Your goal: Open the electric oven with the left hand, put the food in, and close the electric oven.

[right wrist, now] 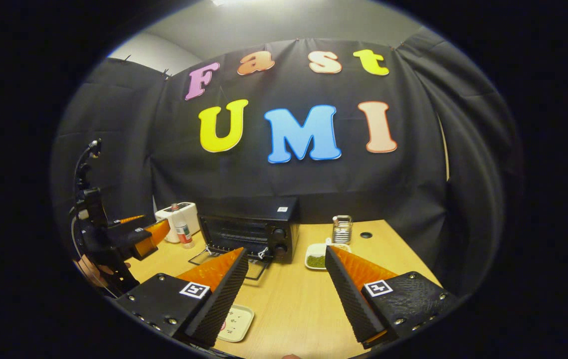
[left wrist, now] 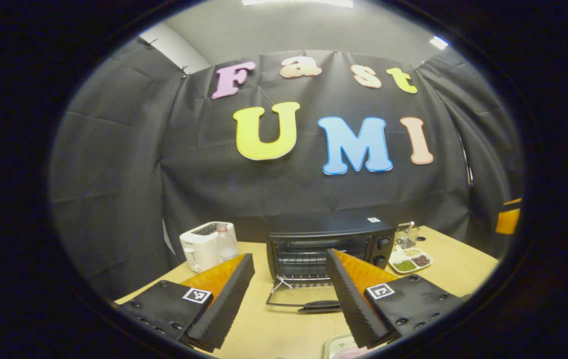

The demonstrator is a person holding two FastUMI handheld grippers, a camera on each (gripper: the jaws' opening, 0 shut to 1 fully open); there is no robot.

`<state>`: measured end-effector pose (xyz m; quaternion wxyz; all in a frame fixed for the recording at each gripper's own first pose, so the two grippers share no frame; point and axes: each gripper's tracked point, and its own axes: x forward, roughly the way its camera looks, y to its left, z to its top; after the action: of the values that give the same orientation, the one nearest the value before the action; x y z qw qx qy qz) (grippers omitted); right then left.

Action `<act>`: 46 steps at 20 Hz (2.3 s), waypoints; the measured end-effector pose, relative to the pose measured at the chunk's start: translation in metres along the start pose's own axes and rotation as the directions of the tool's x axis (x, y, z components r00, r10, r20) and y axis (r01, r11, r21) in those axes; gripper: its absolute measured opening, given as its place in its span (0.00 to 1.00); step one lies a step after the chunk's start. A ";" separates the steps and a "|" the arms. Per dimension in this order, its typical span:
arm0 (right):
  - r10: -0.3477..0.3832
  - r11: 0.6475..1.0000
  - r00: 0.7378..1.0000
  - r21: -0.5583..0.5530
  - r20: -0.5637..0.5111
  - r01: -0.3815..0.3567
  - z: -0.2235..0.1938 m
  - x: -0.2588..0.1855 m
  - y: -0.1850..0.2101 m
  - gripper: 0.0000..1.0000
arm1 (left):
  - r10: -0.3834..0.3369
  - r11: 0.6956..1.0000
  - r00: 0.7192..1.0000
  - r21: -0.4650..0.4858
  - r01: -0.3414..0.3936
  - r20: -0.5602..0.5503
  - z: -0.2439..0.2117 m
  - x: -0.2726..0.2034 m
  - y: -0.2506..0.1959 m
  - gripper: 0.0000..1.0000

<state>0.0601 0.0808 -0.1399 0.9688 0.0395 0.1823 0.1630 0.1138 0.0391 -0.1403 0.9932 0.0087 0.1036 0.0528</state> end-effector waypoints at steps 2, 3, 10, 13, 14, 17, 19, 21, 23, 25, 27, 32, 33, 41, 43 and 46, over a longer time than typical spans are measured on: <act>0.062 0.998 0.995 0.023 -0.082 -0.061 -0.021 0.008 0.011 0.97 | 0.030 1.000 0.999 0.004 -0.030 0.033 0.015 -0.013 0.019 0.97; 0.097 0.995 0.988 0.042 -0.116 -0.093 -0.031 0.011 0.019 0.97 | 0.053 0.998 0.997 0.015 -0.054 0.060 0.023 -0.018 0.031 0.93; 0.323 0.927 0.869 0.311 -0.376 -0.210 -0.104 0.021 0.059 0.98 | 0.143 0.988 0.984 0.036 -0.148 0.108 0.042 -0.044 0.074 1.00; 0.375 0.897 0.808 0.397 -0.454 -0.193 -0.132 0.025 0.067 0.98 | 0.172 0.982 0.978 0.064 -0.180 0.115 0.041 -0.053 0.088 1.00; 0.392 0.887 0.785 0.424 -0.479 -0.185 -0.142 0.026 0.071 0.98 | 0.178 0.980 0.977 0.071 -0.187 0.114 0.041 -0.057 0.091 1.00; 0.455 0.851 0.701 0.500 -0.549 -0.160 -0.167 0.025 0.081 0.97 | 0.203 0.975 0.974 0.074 -0.210 0.101 0.035 -0.064 0.101 1.00; 0.479 0.836 0.638 0.535 -0.603 -0.122 -0.186 0.025 0.084 0.97 | 0.213 0.973 0.972 0.066 -0.220 0.099 0.034 -0.069 0.105 1.00; 0.489 0.831 0.587 0.549 -0.646 -0.088 -0.204 0.023 0.083 0.97 | 0.225 0.970 0.970 0.073 -0.232 0.094 0.031 -0.073 0.111 1.00; 0.513 0.810 0.545 0.585 -0.663 -0.050 -0.217 0.021 0.087 0.96 | 0.234 0.967 0.968 0.080 -0.241 0.089 0.028 -0.078 0.115 1.00; 0.535 0.786 0.508 0.618 -0.676 -0.004 -0.226 0.020 0.089 0.92 | 0.243 0.965 0.966 0.082 -0.250 0.084 0.026 -0.082 0.120 1.00; 0.517 0.799 0.485 0.601 -0.706 0.025 -0.237 0.024 0.085 0.92 | 0.255 0.962 0.963 0.078 -0.262 0.082 0.025 -0.085 0.124 1.00; 0.472 0.814 0.465 0.573 -0.749 0.097 -0.251 0.035 0.082 0.50 | 0.275 0.958 0.959 0.059 -0.279 0.071 0.021 -0.088 0.130 1.00; 0.475 0.810 0.461 0.577 -0.750 0.104 -0.252 0.033 0.079 0.40 | 0.278 0.958 0.958 0.058 -0.282 0.068 0.021 -0.088 0.132 1.00; 0.464 0.780 0.496 0.604 -0.734 0.164 -0.256 0.033 0.074 0.01 | 0.267 0.961 0.961 0.051 -0.271 0.078 0.023 -0.085 0.130 0.95; 0.469 0.775 0.501 0.611 -0.727 0.161 -0.252 0.035 0.076 0.01 | 0.262 0.963 0.962 0.051 -0.266 0.079 0.023 -0.084 0.130 1.00; 0.487 0.755 0.522 0.638 -0.700 0.152 -0.238 0.033 0.082 0.01 | 0.259 0.964 0.963 0.038 -0.262 0.073 0.023 -0.083 0.129 1.00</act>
<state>-0.0226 0.1736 -0.3612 0.6636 0.2966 0.6600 0.1899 0.0247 0.1579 -0.0970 0.9801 0.0476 0.0693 0.1799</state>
